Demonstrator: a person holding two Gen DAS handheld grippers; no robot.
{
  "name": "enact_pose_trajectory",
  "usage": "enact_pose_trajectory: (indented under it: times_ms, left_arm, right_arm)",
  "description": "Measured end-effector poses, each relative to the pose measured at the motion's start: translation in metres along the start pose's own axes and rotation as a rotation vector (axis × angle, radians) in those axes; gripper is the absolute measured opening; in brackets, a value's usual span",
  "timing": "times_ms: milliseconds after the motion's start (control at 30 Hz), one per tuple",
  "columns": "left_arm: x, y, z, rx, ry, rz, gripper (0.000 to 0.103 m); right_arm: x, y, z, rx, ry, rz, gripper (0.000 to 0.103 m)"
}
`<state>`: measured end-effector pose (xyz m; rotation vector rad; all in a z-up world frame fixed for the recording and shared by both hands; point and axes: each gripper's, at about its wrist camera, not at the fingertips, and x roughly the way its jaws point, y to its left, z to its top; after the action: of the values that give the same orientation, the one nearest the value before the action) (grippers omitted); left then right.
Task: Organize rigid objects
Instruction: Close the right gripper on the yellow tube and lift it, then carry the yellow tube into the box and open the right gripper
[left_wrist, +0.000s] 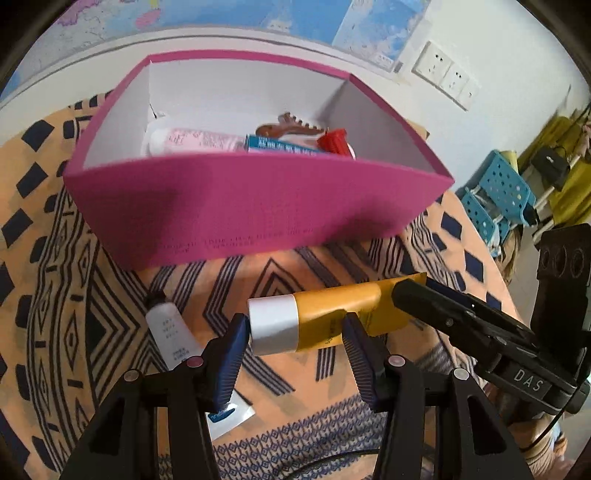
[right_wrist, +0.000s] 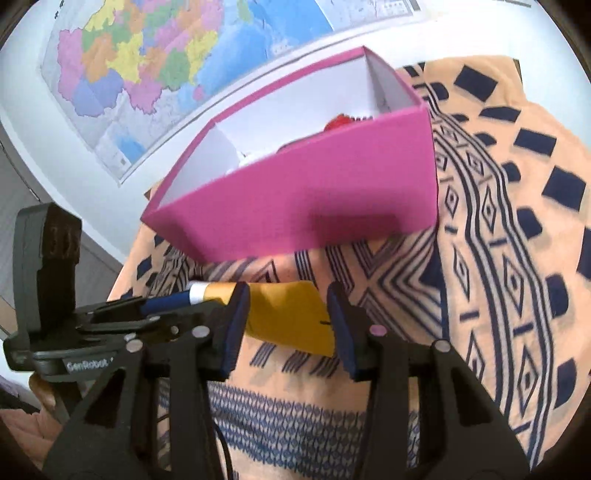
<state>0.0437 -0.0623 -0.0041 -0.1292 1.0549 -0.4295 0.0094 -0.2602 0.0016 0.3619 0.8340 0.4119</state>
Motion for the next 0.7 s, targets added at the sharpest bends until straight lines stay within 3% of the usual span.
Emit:
enact_pose_trajectory:
  times_ms: [367, 700]
  left_arm:
    - [-0.05, -0.01, 0.048, -0.039, -0.162, -0.014, 0.053]
    - [-0.043, -0.009, 0.09, -0.054, -0.227, 0.029, 0.053]
  right_arm:
    - [-0.033, 0.03, 0.069, -0.102, -0.163, 0.039, 0.046]
    - [-0.018, 0.022, 0.113, -0.09, -0.196, 0.06, 0.046]
